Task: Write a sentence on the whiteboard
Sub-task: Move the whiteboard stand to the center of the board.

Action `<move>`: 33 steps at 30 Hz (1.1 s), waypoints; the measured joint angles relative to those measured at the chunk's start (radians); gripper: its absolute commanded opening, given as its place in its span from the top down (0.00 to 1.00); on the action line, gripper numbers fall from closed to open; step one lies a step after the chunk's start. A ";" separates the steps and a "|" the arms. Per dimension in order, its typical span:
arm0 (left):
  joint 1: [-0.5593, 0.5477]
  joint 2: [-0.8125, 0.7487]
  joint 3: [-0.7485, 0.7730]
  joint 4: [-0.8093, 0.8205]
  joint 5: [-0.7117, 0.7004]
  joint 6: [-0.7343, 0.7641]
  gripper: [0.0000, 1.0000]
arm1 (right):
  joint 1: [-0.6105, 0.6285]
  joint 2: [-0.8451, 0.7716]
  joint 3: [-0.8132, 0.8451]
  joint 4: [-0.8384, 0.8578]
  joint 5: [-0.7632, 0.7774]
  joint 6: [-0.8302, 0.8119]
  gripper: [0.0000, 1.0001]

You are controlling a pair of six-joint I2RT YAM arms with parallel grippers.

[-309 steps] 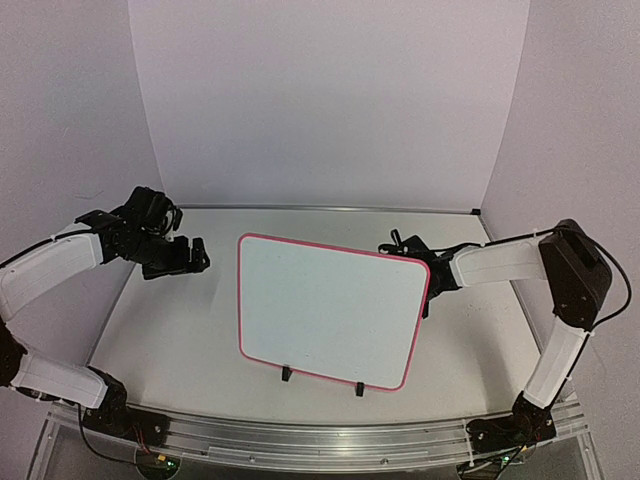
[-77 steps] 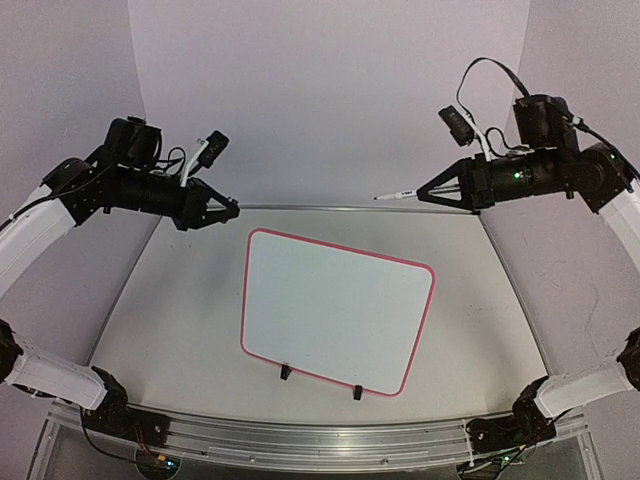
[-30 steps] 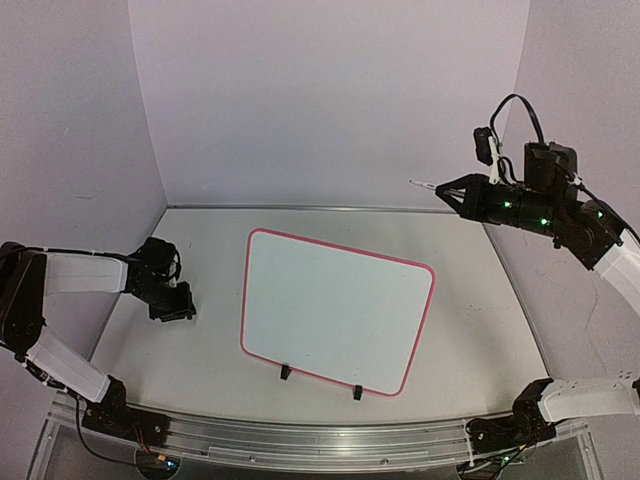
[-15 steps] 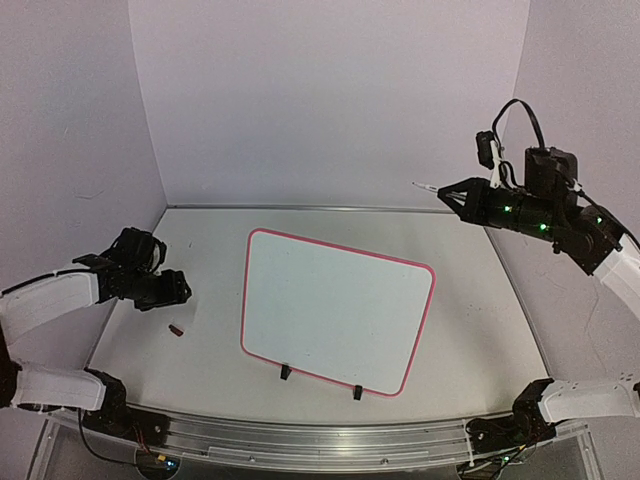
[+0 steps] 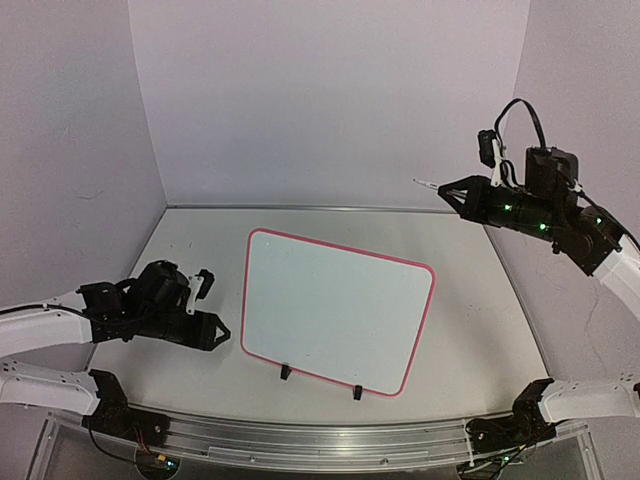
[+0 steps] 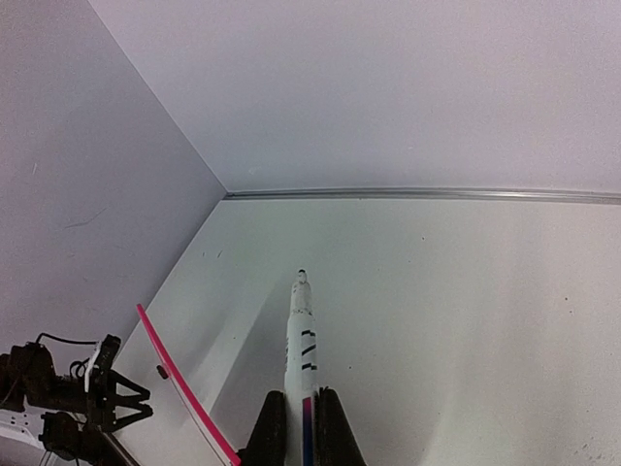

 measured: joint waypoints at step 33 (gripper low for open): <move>-0.496 0.574 0.147 0.268 -0.278 -0.164 0.60 | 0.000 -0.111 -0.050 0.030 0.066 0.032 1.00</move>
